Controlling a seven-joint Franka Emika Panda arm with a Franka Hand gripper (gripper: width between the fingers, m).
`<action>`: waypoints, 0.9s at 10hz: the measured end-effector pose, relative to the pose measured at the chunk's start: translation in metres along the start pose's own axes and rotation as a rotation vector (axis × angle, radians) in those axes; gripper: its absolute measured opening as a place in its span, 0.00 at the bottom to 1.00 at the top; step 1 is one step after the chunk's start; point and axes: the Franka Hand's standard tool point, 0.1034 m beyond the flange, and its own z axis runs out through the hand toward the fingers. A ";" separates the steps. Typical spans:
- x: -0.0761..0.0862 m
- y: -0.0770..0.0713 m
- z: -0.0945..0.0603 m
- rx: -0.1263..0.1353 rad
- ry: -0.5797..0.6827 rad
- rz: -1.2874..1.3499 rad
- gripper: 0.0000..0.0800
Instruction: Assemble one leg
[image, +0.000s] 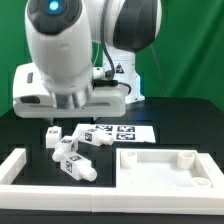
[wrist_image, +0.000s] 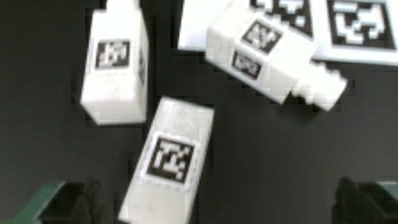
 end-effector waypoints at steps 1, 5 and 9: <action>0.001 -0.001 0.002 0.001 -0.023 0.000 0.81; -0.020 0.046 0.031 -0.010 -0.088 0.034 0.81; -0.023 0.051 0.039 -0.006 -0.098 0.064 0.81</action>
Offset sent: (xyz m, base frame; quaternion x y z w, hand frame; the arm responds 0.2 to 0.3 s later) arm -0.0461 -0.0603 0.0051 -0.0487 -0.0973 -0.0125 0.9940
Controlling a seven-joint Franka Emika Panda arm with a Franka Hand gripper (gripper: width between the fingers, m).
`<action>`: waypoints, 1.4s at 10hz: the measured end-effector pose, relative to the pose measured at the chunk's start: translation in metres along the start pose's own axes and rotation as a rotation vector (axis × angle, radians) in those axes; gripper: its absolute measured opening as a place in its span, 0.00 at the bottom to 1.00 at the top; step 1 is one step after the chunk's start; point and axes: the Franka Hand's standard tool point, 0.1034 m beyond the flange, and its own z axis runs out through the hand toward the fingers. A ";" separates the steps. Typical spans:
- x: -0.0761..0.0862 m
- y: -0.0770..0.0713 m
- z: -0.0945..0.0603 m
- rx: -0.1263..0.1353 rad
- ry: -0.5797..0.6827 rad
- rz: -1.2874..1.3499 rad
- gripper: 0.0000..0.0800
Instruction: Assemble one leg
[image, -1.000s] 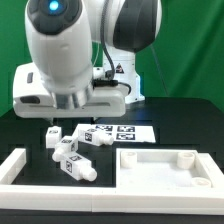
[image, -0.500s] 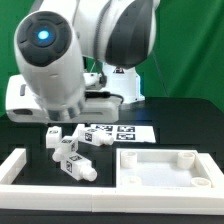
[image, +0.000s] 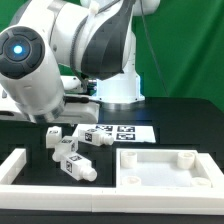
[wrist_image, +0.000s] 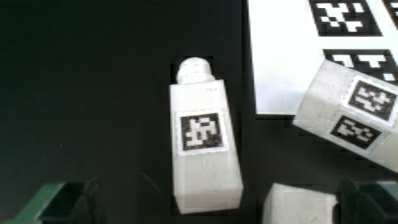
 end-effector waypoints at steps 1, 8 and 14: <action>0.000 0.001 0.003 0.002 -0.006 -0.003 0.81; 0.001 0.004 0.059 0.020 -0.096 0.005 0.81; 0.008 0.004 0.057 0.006 -0.060 0.005 0.60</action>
Offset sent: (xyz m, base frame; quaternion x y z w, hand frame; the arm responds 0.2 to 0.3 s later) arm -0.0338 0.0094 -0.0272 0.0151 -0.0322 0.0083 0.9993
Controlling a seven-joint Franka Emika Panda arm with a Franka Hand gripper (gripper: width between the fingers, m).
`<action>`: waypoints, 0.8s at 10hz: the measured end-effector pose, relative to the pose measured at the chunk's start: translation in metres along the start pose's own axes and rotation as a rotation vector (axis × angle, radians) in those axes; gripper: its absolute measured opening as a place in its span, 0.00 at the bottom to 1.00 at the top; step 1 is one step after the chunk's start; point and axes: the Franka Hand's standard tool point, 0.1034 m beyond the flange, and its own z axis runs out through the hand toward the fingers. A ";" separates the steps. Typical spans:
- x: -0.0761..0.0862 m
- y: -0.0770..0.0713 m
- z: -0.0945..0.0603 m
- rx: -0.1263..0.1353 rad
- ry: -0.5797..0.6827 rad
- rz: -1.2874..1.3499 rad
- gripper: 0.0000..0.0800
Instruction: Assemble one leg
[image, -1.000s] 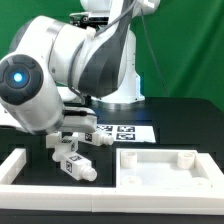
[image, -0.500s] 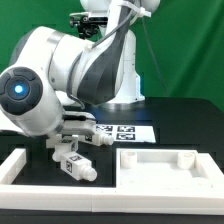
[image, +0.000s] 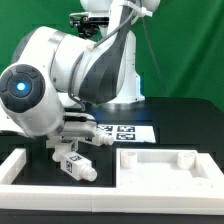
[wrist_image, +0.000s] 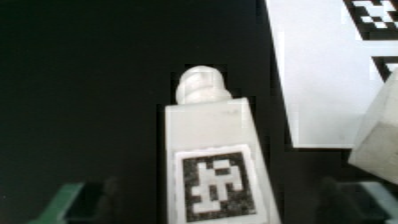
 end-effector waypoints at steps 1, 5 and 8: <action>0.000 0.000 0.000 0.000 0.000 0.000 0.60; -0.019 -0.001 -0.018 0.013 -0.015 -0.002 0.35; -0.057 -0.024 -0.087 0.012 0.161 -0.018 0.35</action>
Offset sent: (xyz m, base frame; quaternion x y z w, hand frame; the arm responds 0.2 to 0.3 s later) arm -0.0004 -0.0057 0.0271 -0.0066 0.0119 0.0053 0.9999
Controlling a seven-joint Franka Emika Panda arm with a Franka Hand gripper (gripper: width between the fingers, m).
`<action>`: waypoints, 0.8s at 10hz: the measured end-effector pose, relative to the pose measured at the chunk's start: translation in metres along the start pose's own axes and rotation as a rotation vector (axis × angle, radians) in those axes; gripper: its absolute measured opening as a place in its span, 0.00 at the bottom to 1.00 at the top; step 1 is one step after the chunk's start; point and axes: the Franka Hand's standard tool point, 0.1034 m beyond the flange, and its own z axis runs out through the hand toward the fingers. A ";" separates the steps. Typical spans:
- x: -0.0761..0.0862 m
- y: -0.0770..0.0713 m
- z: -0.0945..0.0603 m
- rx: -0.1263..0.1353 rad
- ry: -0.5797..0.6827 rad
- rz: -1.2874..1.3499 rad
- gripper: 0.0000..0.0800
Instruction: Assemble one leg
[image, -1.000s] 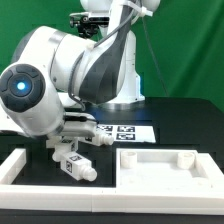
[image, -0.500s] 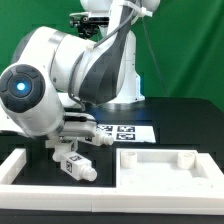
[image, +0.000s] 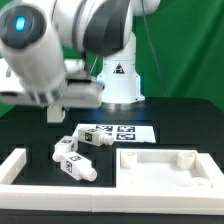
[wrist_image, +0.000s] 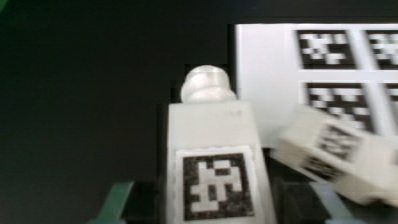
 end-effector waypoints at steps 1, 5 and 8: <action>0.007 -0.007 -0.012 0.004 0.136 -0.012 0.35; 0.013 -0.010 -0.011 -0.008 0.368 -0.021 0.36; -0.001 -0.088 -0.053 0.022 0.586 0.071 0.36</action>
Offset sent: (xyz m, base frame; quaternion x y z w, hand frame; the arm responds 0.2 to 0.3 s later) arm 0.0000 0.0000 0.0000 0.0000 0.1938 0.0000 0.9810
